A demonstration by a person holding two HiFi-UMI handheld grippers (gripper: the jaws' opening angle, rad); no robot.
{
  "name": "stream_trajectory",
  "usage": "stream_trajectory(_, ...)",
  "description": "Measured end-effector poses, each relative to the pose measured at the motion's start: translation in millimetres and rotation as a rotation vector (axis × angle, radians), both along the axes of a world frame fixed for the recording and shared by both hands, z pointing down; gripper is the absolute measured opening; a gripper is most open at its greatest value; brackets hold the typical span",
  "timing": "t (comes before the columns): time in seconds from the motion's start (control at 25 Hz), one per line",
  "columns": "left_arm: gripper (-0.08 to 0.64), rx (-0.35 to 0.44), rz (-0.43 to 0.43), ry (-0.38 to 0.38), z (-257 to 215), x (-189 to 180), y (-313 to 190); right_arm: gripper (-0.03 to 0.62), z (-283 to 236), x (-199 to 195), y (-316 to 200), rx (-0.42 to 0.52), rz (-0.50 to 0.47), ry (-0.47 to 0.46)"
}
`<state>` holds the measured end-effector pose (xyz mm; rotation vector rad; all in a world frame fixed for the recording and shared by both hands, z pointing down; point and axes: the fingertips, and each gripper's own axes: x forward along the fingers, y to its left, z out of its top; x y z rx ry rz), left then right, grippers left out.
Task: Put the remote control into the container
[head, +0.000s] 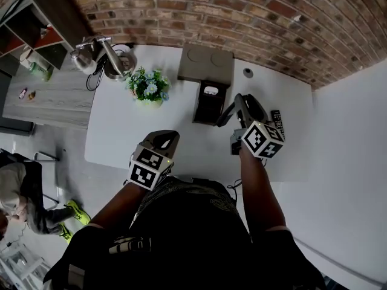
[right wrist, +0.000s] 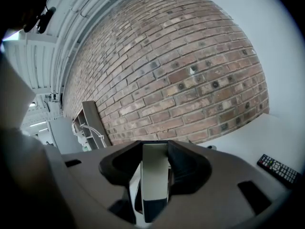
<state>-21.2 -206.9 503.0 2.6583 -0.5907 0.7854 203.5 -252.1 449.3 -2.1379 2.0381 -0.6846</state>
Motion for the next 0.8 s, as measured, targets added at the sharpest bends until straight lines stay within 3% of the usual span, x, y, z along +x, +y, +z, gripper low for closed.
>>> stream_trajectory(0.28, 0.005, -0.009, -0.096, 0.002, -3, -37, -6, 0.183, -4, -9, -57, 0.073, 0.085, 0.049)
stream_trajectory(0.52, 0.005, -0.013, -0.180, 0.004, -3, -69, -10, 0.183, 5, -15, -70, 0.104, 0.104, 0.049)
stream_trajectory(0.8, 0.005, -0.025, -0.175, 0.008, 1, -72, -5, 0.183, 22, -9, -65, 0.143, 0.143, 0.035)
